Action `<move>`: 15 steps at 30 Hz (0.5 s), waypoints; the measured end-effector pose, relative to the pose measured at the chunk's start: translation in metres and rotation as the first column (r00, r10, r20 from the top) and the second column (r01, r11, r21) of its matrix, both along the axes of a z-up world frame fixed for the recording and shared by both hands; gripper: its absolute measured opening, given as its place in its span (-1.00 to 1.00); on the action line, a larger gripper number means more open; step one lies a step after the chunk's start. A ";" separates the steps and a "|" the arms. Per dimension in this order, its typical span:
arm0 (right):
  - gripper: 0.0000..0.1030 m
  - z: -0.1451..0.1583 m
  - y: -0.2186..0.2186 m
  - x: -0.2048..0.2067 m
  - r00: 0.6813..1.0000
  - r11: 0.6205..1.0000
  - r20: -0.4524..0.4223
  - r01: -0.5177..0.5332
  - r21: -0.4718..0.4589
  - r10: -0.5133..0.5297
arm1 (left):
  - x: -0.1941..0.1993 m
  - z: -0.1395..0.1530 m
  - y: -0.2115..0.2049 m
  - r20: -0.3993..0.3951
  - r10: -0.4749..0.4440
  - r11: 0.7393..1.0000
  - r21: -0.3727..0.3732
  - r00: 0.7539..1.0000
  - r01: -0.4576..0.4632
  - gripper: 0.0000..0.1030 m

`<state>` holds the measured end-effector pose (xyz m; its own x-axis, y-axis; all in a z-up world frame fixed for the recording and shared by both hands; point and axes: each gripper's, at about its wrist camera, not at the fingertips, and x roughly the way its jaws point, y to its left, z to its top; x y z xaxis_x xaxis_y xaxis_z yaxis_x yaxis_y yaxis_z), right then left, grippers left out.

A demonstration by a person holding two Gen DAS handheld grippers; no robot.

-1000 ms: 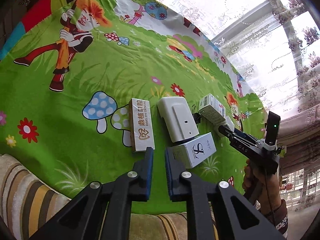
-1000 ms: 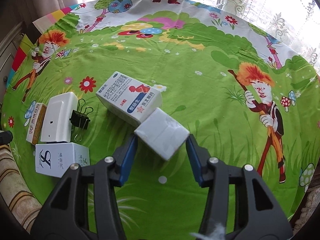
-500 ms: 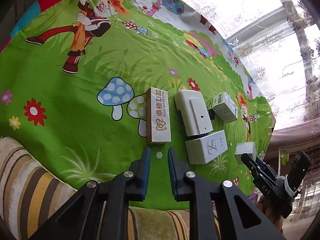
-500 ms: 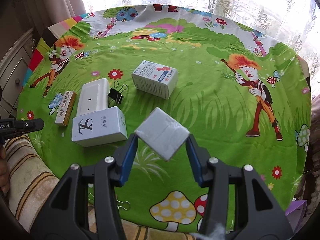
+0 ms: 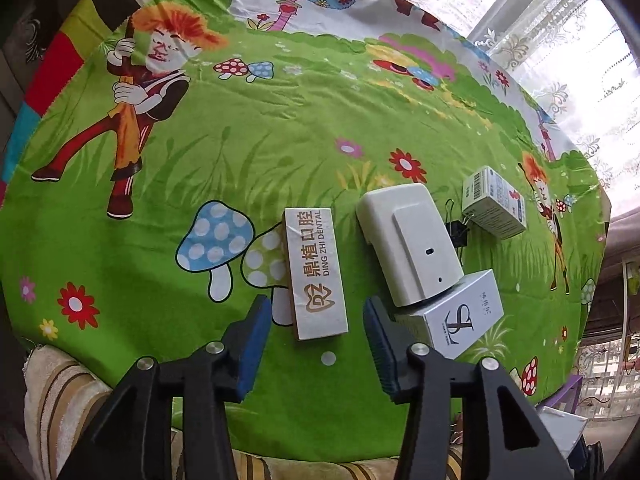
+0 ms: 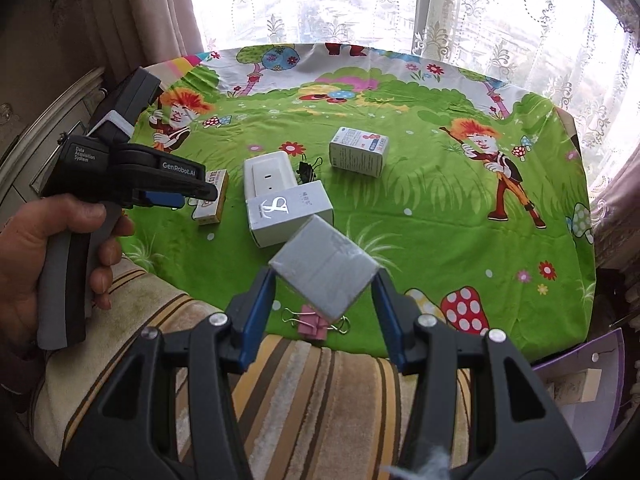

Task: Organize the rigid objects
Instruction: 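Carry both boxes into the storage box and open both tools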

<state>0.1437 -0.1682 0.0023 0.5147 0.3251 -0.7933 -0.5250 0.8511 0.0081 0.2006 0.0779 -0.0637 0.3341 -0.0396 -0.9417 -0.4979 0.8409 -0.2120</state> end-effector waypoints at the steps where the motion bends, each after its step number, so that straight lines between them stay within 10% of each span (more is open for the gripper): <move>1: 0.04 -0.001 0.000 0.000 1.000 1.000 0.003 0.003 -0.007 -0.003 | 0.003 -0.003 -0.001 -0.010 0.000 1.000 0.010 1.000 0.000 -0.05; 10: 0.04 -0.017 0.002 0.004 1.000 1.000 -0.024 -0.003 -0.026 0.002 | 0.013 -0.019 -0.022 -0.058 -0.089 0.989 0.115 0.994 0.095 -0.37; 15: 0.04 -0.021 -0.002 0.005 0.999 1.000 -0.043 0.004 -0.011 -0.005 | -0.013 -0.001 -0.014 0.057 -0.056 0.998 0.016 0.997 0.055 -0.38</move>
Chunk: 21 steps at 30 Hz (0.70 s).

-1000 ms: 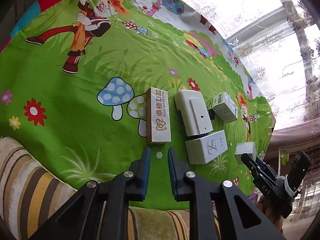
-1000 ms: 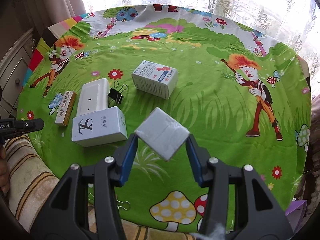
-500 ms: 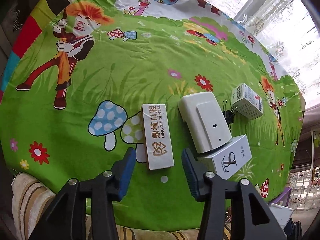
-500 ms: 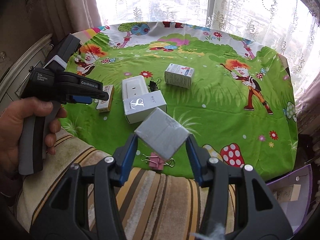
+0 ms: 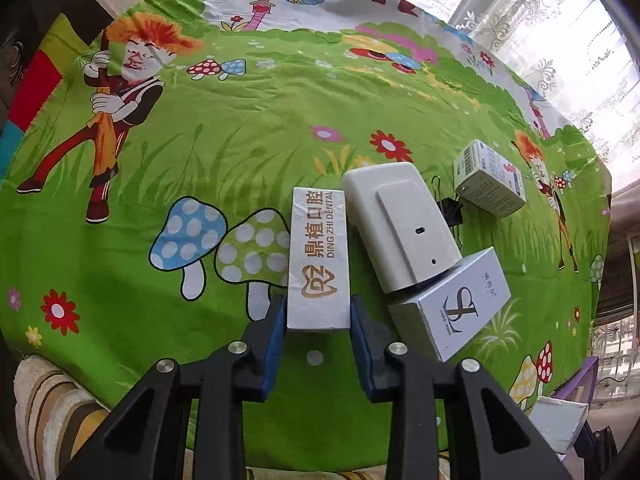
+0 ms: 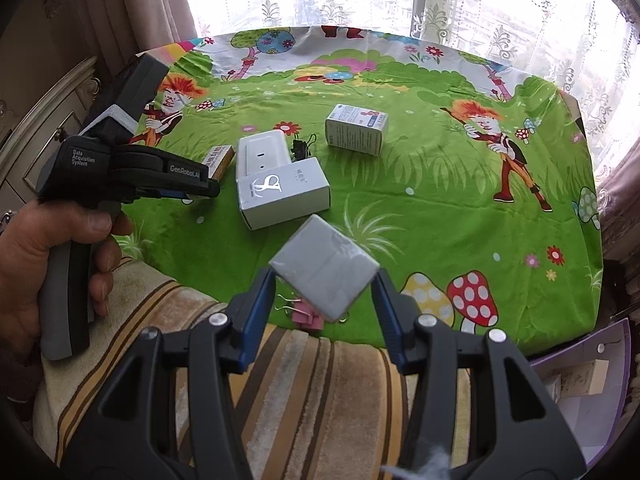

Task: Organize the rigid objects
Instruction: 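Carry both boxes into the storage box and open both tools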

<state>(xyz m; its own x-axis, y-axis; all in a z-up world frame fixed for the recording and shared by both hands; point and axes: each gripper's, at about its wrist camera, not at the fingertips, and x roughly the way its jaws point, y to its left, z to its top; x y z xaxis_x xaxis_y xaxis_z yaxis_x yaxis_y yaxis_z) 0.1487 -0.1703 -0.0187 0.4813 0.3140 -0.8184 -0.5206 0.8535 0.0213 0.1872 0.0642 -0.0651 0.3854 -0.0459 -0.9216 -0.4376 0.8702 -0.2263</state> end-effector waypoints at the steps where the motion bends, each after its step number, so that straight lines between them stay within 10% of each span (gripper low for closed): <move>1: 0.04 0.000 0.000 0.000 1.000 1.000 -0.001 -0.001 0.003 0.001 | -0.009 0.008 0.001 0.032 0.008 1.000 -0.021 0.999 -0.008 -0.38; 8: 0.04 0.004 -0.003 -0.004 1.000 1.000 0.012 0.005 0.012 -0.005 | -0.076 0.056 -0.013 0.228 0.046 0.995 -0.092 0.972 -0.025 -0.38; 21: 0.04 0.042 -0.050 -0.033 0.996 0.994 0.047 0.067 0.081 -0.071 | -0.132 0.082 -0.085 0.347 -0.073 0.975 -0.174 0.935 0.140 -0.38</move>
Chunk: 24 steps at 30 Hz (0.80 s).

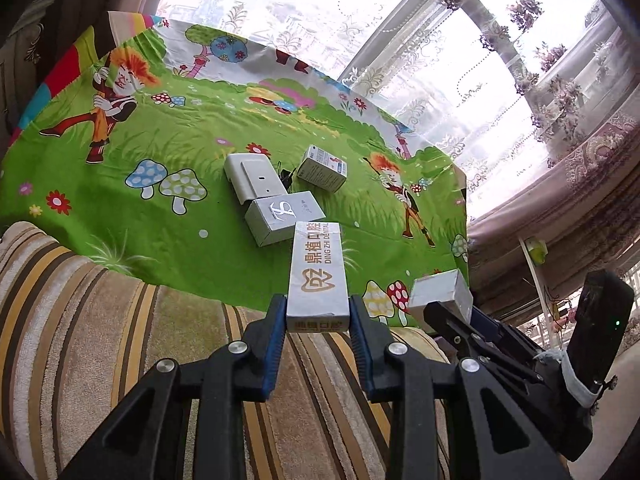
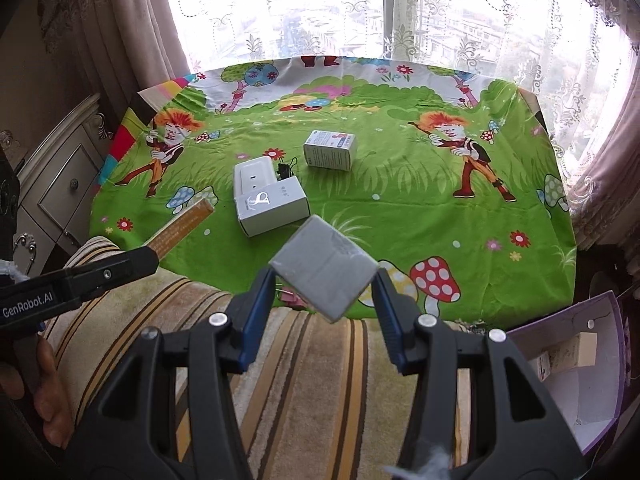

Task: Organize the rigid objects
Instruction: 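Carry both boxes into the storage box and open both tools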

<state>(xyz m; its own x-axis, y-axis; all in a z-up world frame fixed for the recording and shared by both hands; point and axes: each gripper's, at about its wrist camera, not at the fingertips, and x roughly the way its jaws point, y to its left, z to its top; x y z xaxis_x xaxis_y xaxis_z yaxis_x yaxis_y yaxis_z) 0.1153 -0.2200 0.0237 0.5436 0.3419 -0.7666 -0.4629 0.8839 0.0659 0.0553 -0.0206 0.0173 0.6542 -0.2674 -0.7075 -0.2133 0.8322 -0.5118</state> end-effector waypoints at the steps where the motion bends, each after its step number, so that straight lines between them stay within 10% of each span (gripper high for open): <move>1: 0.04 0.002 -0.004 -0.003 1.000 1.000 0.002 0.003 0.004 -0.003 | -0.001 0.002 -0.006 0.010 -0.022 1.000 -0.008 1.000 0.023 -0.38; 24: 0.05 0.037 -0.156 -0.044 0.955 0.961 0.106 0.273 0.047 -0.277 | 0.005 0.024 -0.122 0.055 -0.369 0.929 0.012 0.928 0.369 -0.38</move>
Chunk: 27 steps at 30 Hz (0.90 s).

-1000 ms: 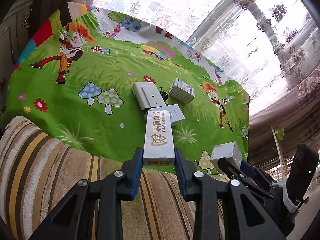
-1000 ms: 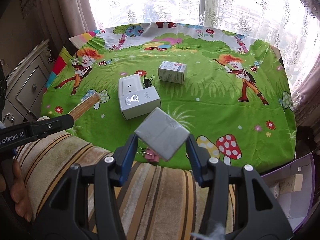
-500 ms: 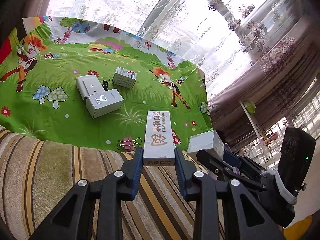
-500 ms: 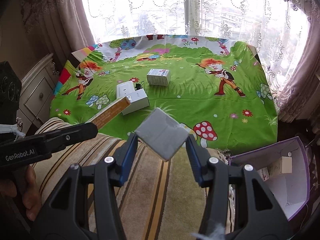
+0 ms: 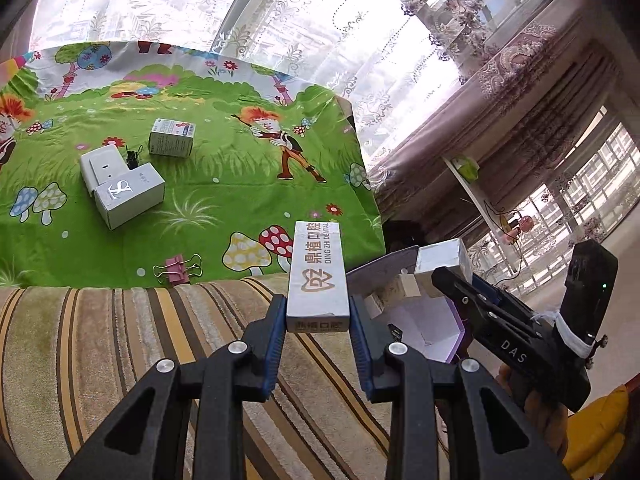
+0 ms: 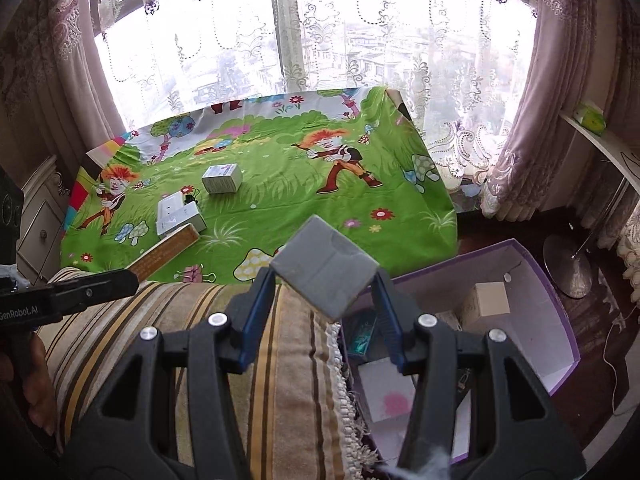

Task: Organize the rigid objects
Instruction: 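Carry both boxes into the storage box and open both tools, then move both open tools back over the remaining boxes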

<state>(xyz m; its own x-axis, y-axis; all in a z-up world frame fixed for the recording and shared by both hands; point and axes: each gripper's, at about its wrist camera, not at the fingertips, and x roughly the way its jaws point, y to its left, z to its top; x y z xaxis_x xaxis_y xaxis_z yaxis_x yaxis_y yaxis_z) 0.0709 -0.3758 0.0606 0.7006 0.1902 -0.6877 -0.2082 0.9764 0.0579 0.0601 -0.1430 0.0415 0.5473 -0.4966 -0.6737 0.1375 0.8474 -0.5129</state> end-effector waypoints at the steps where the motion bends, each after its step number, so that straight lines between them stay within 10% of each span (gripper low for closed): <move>1: 0.05 0.002 -0.007 0.000 1.000 1.000 0.007 0.019 -0.002 -0.019 | 0.001 0.000 -0.009 -0.001 -0.024 1.000 0.007 1.000 0.024 -0.38; 11: 0.05 0.012 -0.063 -0.002 0.987 0.988 0.029 0.157 0.009 -0.157 | 0.001 0.001 -0.088 0.005 -0.227 0.971 0.072 0.974 0.226 -0.38; 17: 0.57 0.018 -0.074 -0.006 0.978 0.980 0.058 0.197 0.034 -0.199 | -0.008 0.006 -0.108 0.025 -0.323 0.944 0.083 0.946 0.320 0.11; 27: 0.70 0.039 -0.065 -0.020 0.976 0.986 0.145 0.156 0.065 -0.164 | -0.033 0.037 -0.100 0.220 -0.256 0.938 0.290 0.941 0.187 0.37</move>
